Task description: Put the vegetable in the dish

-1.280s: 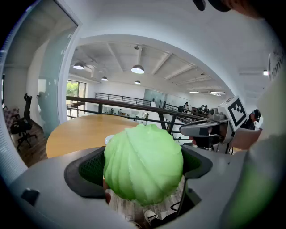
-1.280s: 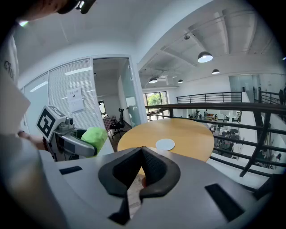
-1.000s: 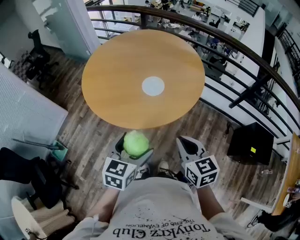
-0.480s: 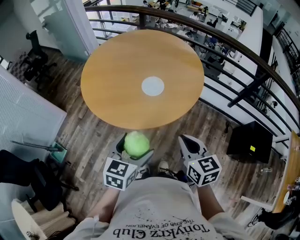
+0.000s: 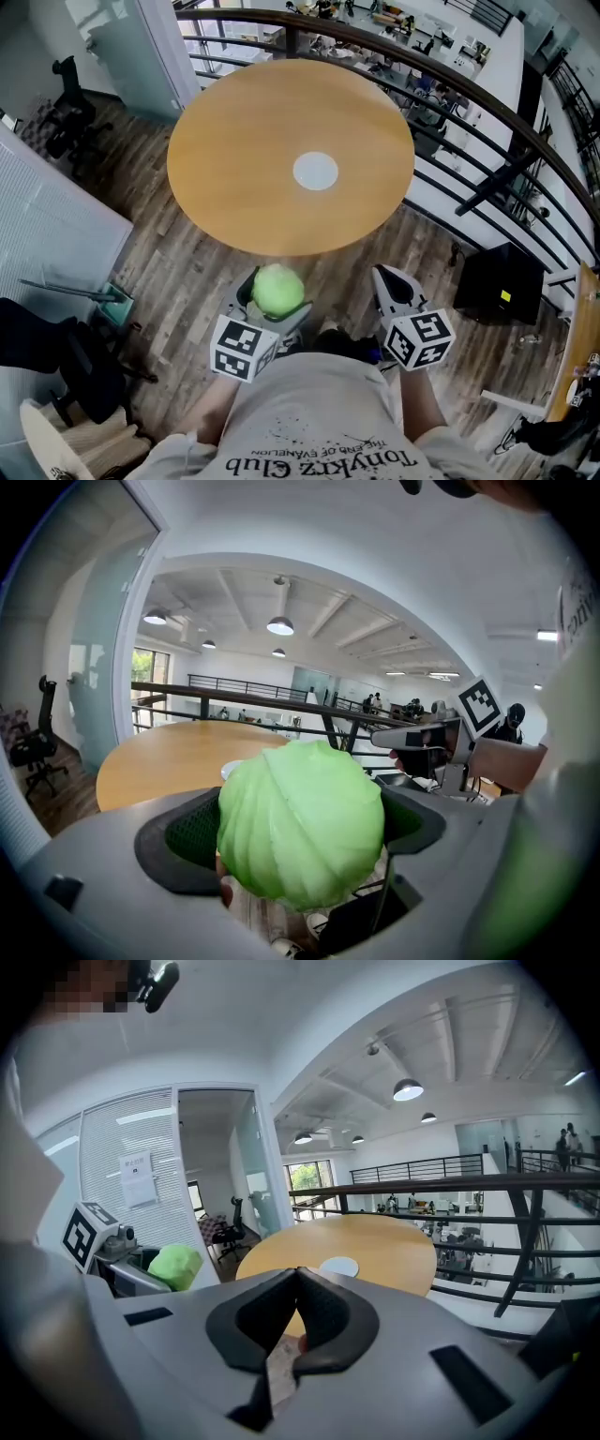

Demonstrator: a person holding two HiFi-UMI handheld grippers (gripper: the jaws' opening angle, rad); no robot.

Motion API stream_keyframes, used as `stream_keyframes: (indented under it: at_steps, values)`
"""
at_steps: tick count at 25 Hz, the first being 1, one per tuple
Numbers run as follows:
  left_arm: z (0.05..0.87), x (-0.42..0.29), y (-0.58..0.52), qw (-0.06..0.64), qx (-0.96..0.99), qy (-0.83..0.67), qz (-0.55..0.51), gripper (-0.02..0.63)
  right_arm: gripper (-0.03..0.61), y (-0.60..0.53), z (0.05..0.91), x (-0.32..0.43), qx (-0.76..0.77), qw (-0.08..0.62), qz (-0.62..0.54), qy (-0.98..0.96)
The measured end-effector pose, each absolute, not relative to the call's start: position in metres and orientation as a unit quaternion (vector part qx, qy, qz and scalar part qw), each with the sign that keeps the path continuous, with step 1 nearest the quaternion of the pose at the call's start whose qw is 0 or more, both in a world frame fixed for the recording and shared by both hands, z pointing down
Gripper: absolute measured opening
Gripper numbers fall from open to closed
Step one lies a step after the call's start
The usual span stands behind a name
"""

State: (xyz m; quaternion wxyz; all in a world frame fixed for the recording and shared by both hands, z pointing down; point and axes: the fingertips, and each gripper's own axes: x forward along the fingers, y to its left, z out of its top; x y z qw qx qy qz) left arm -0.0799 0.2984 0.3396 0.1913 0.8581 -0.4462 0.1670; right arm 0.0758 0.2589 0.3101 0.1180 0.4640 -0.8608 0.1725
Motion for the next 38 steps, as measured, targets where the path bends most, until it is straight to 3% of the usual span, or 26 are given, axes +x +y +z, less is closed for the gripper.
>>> stream_keyframes:
  at_steps: [14,38]
  values:
    - [0.348,-0.095,0.269,0.198,0.856,-0.448,0.167,0.494,0.021,0.233,0.333,0.073,0.472,0.119,0.194,-0.852]
    - [0.344,-0.061,0.076,0.203,0.830,-0.489,0.176,0.494,0.021,0.013,0.325,0.097,0.411,0.119,0.185,-0.884]
